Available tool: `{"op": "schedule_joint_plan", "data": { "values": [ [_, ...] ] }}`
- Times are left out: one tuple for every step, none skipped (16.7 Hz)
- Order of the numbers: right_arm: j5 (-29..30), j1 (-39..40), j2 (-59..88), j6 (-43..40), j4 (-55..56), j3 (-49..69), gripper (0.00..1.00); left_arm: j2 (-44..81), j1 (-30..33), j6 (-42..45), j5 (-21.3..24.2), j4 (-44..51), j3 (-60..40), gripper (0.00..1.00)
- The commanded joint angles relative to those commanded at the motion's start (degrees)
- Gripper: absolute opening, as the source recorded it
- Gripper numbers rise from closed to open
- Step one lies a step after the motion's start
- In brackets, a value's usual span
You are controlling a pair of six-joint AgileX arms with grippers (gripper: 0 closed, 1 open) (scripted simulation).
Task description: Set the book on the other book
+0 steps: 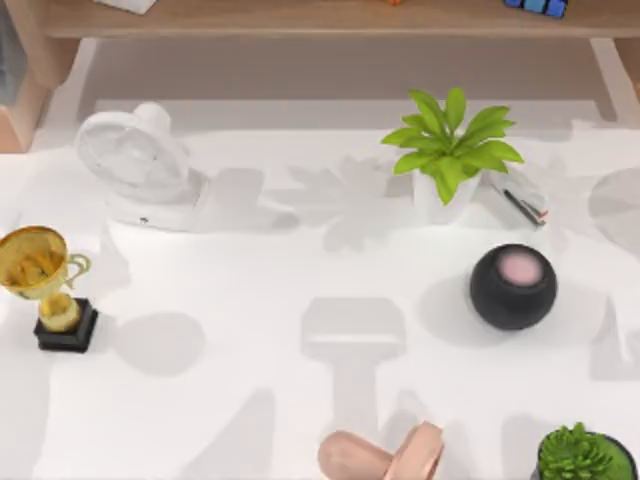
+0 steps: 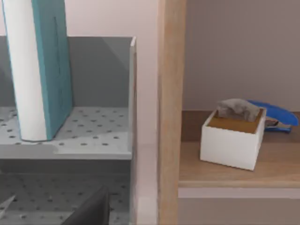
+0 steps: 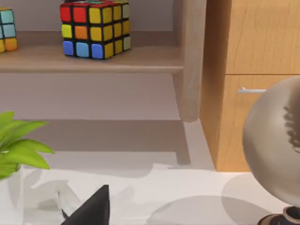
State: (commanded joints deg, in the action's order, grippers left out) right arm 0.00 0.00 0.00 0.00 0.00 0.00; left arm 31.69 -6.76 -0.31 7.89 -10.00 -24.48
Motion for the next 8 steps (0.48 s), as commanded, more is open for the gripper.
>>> {"op": "schedule_joint_plan", "data": {
  "values": [
    [0.0,0.0,0.0,0.0,0.0,0.0,1.0,5.72,-1.14,0.0,1.24,-1.61,-3.96,1.0],
    [0.0,0.0,0.0,0.0,0.0,0.0,1.0,11.73,-2.32,0.01,2.5,-3.28,-8.05,1.0],
    [0.0,0.0,0.0,0.0,0.0,0.0,1.0,17.93,-3.53,0.03,3.79,-4.98,-12.22,1.0],
    [0.0,0.0,0.0,0.0,0.0,0.0,1.0,24.22,-4.75,0.05,5.09,-6.69,-16.43,1.0],
    [0.0,0.0,0.0,0.0,0.0,0.0,1.0,30.5,-5.96,0.09,6.38,-8.41,-20.62,1.0],
    [0.0,0.0,0.0,0.0,0.0,0.0,1.0,36.68,-7.15,0.12,7.67,-10.1,-24.76,1.0],
    [0.0,0.0,0.0,0.0,0.0,0.0,1.0,42.71,-8.31,0.15,8.93,-11.76,-28.81,1.0],
    [0.0,0.0,0.0,0.0,0.0,0.0,1.0,48.55,-9.42,0.19,10.14,-13.37,-32.71,1.0]
  ]
}}
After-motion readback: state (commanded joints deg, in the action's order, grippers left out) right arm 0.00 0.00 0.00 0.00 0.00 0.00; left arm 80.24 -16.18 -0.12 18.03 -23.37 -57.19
